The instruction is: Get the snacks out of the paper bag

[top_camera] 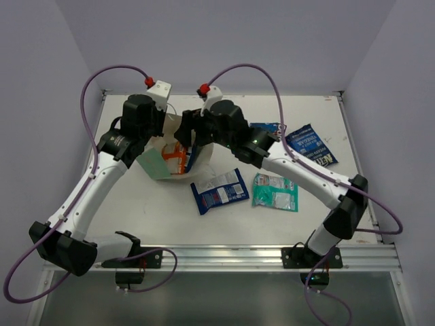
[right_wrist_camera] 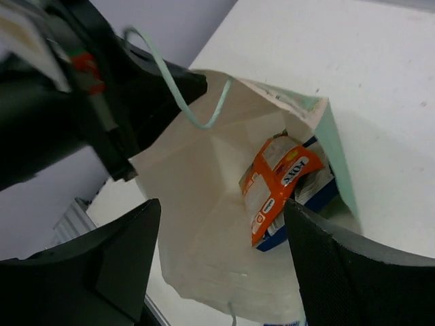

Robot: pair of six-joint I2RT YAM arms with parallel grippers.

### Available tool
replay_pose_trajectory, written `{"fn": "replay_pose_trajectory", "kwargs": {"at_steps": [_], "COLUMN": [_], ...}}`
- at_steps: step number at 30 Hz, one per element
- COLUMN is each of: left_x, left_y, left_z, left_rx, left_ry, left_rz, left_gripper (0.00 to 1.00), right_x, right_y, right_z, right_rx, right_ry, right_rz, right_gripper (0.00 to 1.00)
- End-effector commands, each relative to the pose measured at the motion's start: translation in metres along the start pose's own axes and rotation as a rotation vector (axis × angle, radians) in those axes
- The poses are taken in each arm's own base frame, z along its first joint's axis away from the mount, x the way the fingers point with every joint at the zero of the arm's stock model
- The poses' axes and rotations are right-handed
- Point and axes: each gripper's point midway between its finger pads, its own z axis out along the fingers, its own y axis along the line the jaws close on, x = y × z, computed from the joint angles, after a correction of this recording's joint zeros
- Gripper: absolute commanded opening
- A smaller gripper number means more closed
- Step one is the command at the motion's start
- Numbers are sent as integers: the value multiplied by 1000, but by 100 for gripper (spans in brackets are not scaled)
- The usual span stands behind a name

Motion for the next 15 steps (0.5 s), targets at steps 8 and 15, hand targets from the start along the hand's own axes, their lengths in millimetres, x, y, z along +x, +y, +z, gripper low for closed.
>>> {"fn": "replay_pose_trajectory", "kwargs": {"at_steps": [8,15], "left_x": [-20,-12], "left_y": [-7,-11], "left_z": [-12,-14], "left_rx": [26,43], "left_ry": [-64,-43], "left_rz": [-142,-161], "left_gripper": [0,0], "right_x": [75,115], "right_y": [-12,-48], "right_z": [76,101], "right_rx": [38,166], "right_ry": [97,136], "right_rz": [56,45], "right_gripper": [75,75]}}
